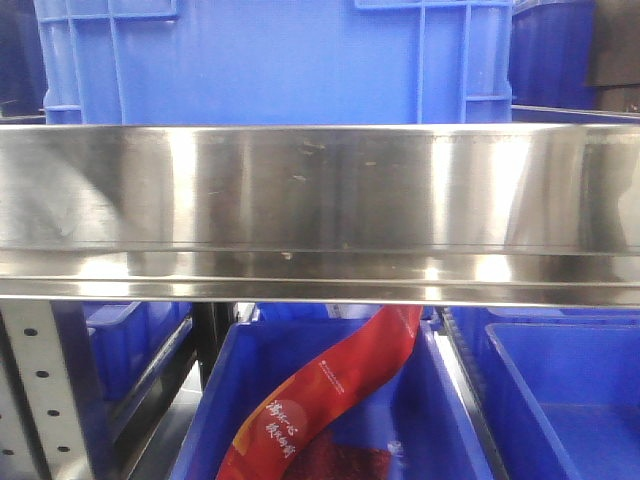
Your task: Grab PVC pipe and place in blue bin
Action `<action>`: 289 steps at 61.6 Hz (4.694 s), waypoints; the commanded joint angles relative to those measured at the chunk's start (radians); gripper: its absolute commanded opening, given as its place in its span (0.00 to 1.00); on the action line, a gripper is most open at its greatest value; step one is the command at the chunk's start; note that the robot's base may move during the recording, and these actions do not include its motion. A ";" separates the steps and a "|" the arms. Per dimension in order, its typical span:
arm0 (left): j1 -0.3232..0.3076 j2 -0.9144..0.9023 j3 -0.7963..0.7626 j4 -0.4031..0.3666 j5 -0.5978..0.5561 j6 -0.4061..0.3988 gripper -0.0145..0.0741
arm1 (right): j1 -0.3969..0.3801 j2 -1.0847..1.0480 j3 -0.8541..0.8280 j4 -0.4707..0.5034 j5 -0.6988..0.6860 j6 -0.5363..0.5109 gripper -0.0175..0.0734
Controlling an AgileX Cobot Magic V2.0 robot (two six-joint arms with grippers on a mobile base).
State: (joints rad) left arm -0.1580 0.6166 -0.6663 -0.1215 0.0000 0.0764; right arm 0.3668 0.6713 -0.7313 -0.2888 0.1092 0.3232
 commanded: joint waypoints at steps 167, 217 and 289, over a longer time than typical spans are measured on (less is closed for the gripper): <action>-0.040 0.466 -0.705 -0.226 0.619 -0.001 0.04 | 0.159 0.363 -0.433 0.154 0.076 -0.065 0.01; -0.247 1.014 -1.061 -0.156 0.508 -0.001 0.04 | 0.246 0.860 -0.833 0.170 0.313 -0.065 0.01; -0.245 0.906 -1.063 -0.114 0.622 -0.001 0.40 | 0.246 0.722 -0.833 0.171 0.408 -0.065 0.22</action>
State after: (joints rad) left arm -0.3980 1.5718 -1.7159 -0.2559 0.6268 0.0764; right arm 0.6105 1.4453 -1.5538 -0.1058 0.5269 0.2617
